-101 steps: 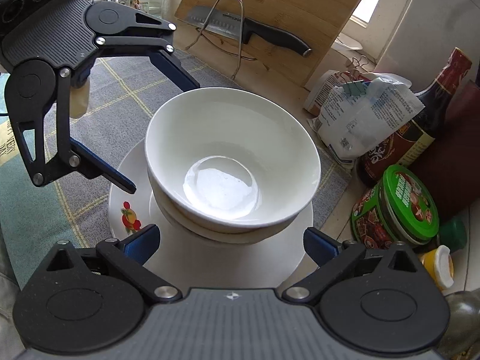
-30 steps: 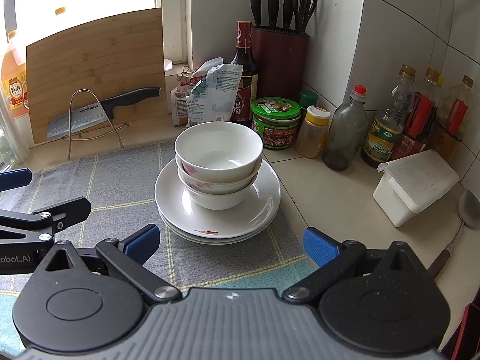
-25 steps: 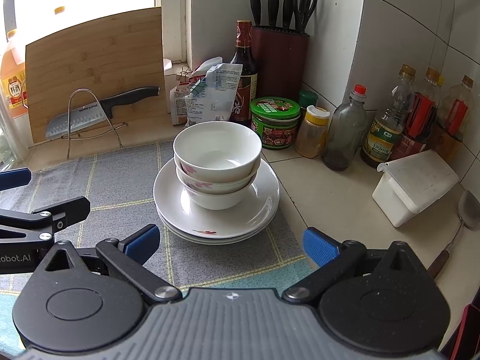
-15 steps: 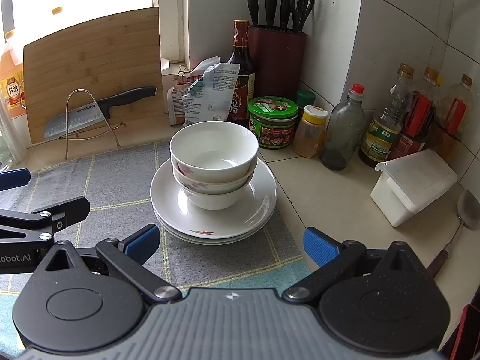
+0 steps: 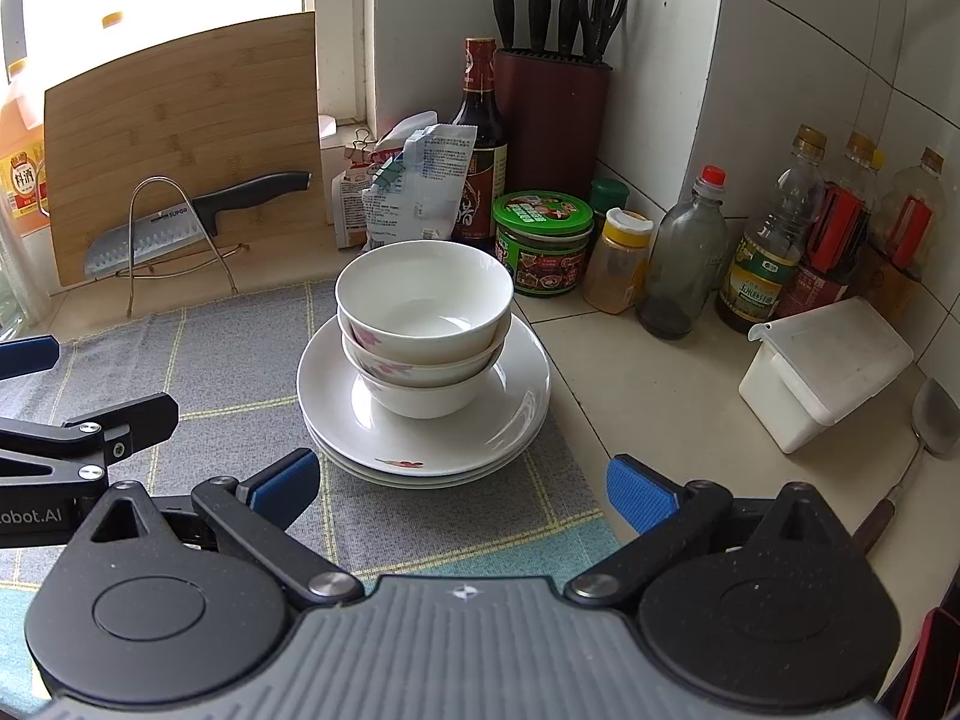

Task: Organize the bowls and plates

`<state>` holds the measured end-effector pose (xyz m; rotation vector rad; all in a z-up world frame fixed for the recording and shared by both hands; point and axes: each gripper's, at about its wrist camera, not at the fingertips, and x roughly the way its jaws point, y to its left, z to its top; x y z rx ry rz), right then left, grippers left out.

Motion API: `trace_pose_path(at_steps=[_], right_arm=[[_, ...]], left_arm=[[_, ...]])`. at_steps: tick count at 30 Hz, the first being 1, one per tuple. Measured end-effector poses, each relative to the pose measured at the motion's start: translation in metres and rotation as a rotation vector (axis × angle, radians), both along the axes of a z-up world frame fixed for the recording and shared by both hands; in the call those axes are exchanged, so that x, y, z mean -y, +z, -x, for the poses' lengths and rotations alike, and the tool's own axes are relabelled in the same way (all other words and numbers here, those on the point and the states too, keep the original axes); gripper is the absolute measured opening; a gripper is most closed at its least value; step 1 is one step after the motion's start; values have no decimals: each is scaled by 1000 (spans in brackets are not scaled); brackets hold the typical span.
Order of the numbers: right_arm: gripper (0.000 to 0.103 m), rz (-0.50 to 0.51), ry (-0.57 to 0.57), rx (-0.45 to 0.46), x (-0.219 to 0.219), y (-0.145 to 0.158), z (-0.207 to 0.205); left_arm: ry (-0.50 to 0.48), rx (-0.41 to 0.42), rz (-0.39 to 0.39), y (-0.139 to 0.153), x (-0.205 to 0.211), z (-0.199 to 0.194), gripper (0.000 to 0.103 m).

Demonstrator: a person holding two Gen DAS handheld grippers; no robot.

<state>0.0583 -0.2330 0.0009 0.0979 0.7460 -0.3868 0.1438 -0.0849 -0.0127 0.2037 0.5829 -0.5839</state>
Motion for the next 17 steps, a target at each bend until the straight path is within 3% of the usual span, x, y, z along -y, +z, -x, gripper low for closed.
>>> trace_pose_path(at_steps=[17], right_arm=[[103, 4, 4, 1, -2, 2, -2]], left_arm=[[3, -3, -3, 1, -2, -2, 102]])
